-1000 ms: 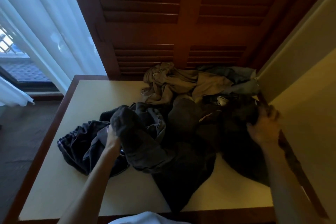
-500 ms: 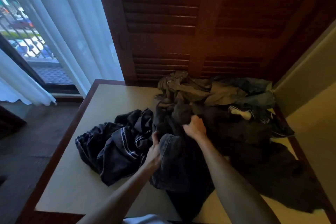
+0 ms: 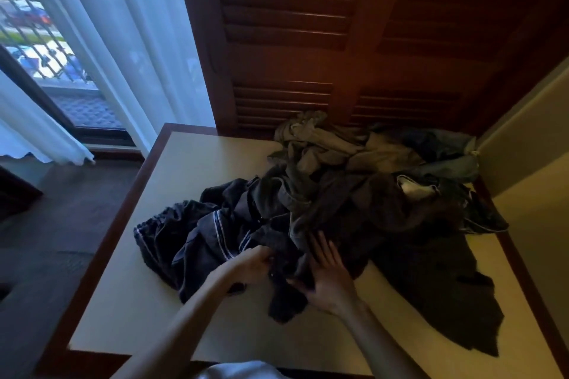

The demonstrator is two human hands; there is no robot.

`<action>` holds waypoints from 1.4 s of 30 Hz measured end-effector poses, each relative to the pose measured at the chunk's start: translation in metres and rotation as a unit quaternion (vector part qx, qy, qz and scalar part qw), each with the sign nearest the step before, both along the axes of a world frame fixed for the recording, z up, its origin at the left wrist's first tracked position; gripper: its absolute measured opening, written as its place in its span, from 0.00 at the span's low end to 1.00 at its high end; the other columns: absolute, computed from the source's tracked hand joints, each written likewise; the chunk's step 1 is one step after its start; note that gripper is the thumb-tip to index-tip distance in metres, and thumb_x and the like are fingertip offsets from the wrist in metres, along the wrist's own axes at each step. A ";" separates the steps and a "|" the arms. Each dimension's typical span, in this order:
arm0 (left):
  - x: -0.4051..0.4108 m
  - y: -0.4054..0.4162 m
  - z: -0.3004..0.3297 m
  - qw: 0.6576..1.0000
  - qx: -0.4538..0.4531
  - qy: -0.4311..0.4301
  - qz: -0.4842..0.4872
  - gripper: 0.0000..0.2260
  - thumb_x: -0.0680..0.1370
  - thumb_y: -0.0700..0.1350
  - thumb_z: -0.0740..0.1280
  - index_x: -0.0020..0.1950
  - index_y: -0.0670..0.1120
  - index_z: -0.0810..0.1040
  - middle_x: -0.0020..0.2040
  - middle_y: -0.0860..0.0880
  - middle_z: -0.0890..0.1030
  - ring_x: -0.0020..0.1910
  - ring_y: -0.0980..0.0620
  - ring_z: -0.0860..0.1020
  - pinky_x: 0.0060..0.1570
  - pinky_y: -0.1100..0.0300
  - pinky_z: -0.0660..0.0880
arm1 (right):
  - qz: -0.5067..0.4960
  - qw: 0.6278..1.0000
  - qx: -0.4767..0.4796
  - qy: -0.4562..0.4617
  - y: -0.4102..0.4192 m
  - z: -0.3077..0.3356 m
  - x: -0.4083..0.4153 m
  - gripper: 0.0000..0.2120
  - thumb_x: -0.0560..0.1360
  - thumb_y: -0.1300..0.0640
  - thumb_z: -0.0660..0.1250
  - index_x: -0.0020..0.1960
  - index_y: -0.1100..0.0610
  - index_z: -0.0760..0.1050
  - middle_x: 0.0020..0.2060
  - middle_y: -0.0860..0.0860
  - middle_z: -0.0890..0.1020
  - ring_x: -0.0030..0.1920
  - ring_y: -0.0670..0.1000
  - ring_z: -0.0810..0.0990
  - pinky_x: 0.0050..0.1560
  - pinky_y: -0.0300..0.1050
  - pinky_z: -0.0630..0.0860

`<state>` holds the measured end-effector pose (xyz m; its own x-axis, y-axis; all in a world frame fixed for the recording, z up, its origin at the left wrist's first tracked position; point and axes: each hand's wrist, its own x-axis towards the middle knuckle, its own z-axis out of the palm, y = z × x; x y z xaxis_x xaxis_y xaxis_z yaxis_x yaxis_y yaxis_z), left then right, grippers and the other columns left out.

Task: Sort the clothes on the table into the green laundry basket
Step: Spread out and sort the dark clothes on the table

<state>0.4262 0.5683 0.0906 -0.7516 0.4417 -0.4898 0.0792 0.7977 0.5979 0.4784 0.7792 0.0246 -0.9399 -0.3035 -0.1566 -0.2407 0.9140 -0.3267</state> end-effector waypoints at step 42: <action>-0.040 -0.069 -0.028 0.940 -0.131 0.234 0.212 0.35 0.74 0.78 0.46 0.79 0.69 0.48 0.83 0.49 0.37 0.81 0.38 0.41 0.77 0.34 0.41 | -0.222 0.957 -0.179 0.059 0.003 0.089 -0.093 0.39 0.73 0.31 0.67 0.78 0.41 0.55 0.77 0.54 0.61 0.77 0.59 0.60 0.72 0.64 0.63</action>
